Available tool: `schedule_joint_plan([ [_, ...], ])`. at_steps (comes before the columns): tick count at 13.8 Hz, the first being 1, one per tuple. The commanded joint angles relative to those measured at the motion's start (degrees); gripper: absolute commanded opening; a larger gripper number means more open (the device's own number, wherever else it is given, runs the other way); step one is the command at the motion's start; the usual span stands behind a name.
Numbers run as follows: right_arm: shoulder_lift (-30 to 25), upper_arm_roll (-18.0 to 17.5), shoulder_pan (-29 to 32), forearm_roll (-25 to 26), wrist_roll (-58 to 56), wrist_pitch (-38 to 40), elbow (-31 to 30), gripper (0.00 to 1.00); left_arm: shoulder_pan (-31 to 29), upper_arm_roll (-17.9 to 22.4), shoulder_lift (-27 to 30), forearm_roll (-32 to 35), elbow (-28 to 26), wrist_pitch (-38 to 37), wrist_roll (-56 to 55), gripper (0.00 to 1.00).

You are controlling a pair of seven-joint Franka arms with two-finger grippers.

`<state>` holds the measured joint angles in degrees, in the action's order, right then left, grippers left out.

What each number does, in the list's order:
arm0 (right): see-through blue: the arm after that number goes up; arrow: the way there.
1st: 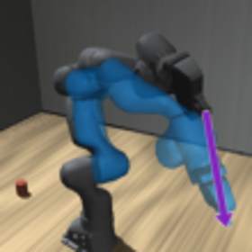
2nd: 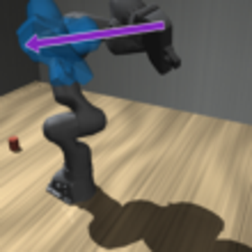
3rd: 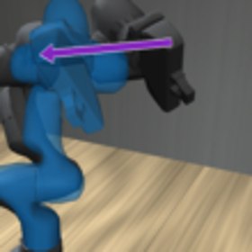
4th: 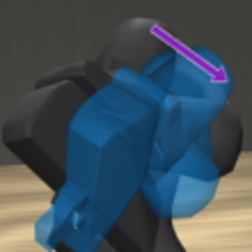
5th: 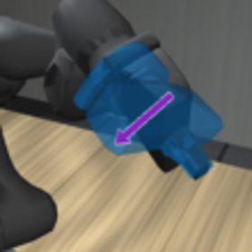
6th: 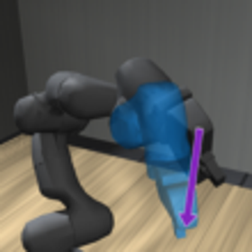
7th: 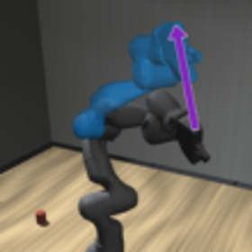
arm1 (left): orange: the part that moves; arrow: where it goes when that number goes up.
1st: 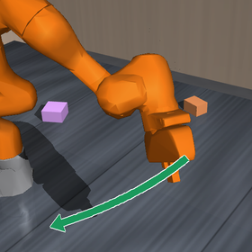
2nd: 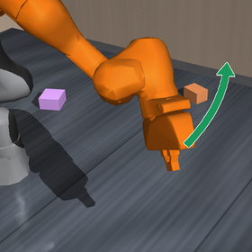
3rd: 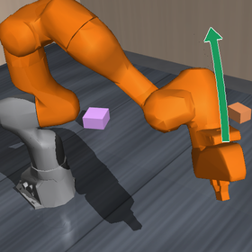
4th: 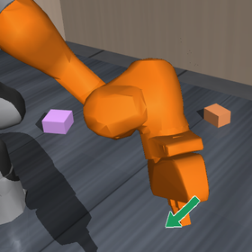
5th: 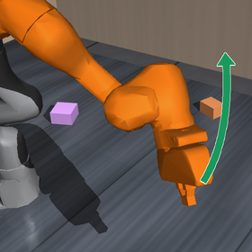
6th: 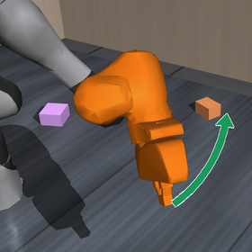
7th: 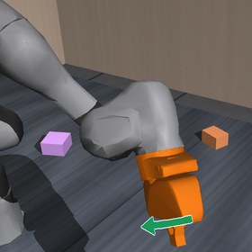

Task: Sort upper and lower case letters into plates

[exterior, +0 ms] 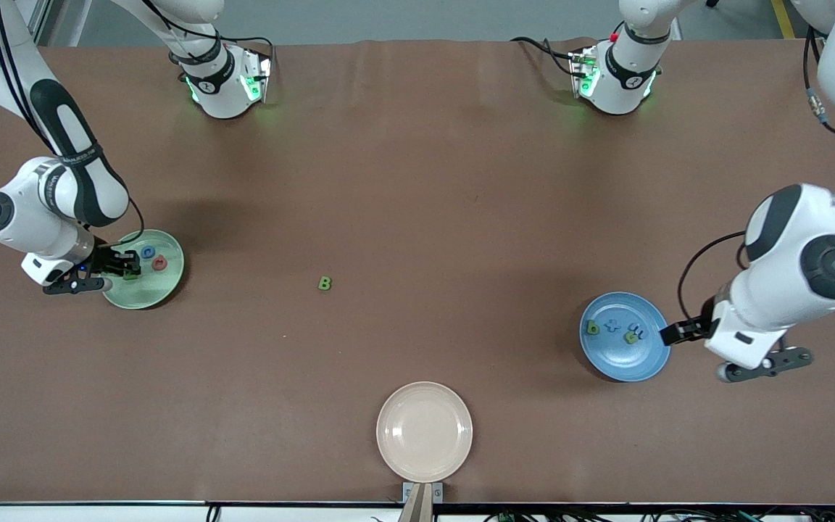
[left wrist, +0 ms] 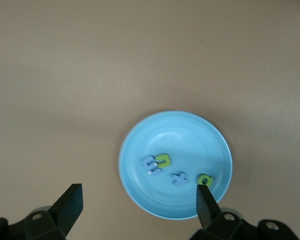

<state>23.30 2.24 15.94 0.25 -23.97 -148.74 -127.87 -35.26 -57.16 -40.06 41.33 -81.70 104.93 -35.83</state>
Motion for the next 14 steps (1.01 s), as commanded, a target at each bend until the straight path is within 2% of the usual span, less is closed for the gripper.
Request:
schedule_joint_plan([
  [1, -1.8, -1.2, 0.1, 0.7, 0.6, 2.3, 0.3, 0.98, -1.6, -0.3, 6.2, 0.0, 1.0, -2.0, 6.5, 1.00],
  [4, -9.4, -1.4, -5.6, 0.7, 8.0, 13.5, 0.5, 0.98, -1.5, -0.7, 11.0, -0.6, 2.9, -7.3, 10.4, 1.00],
  [6, -12.7, -1.4, -11.4, 0.7, 15.9, 18.1, 0.5, 0.99, -1.6, -1.3, 13.2, -6.2, 4.4, -9.5, 14.3, 1.00],
  [10, -13.3, -1.4, -24.4, -0.2, 30.8, 20.5, 0.6, 1.00, -1.6, -1.6, 18.2, -9.7, 4.7, -15.6, 16.1, 1.00],
  [13, -11.7, -1.4, -34.1, -6.9, 38.4, 19.8, 3.6, 1.00, -1.6, -1.4, 23.0, -17.4, 5.8, -20.5, 22.2, 1.00],
  [14, -10.0, -1.4, -36.4, -7.6, 39.7, 18.1, 4.8, 1.00, -2.1, -0.8, 25.4, -18.6, 5.8, -21.6, 25.8, 1.00],
])
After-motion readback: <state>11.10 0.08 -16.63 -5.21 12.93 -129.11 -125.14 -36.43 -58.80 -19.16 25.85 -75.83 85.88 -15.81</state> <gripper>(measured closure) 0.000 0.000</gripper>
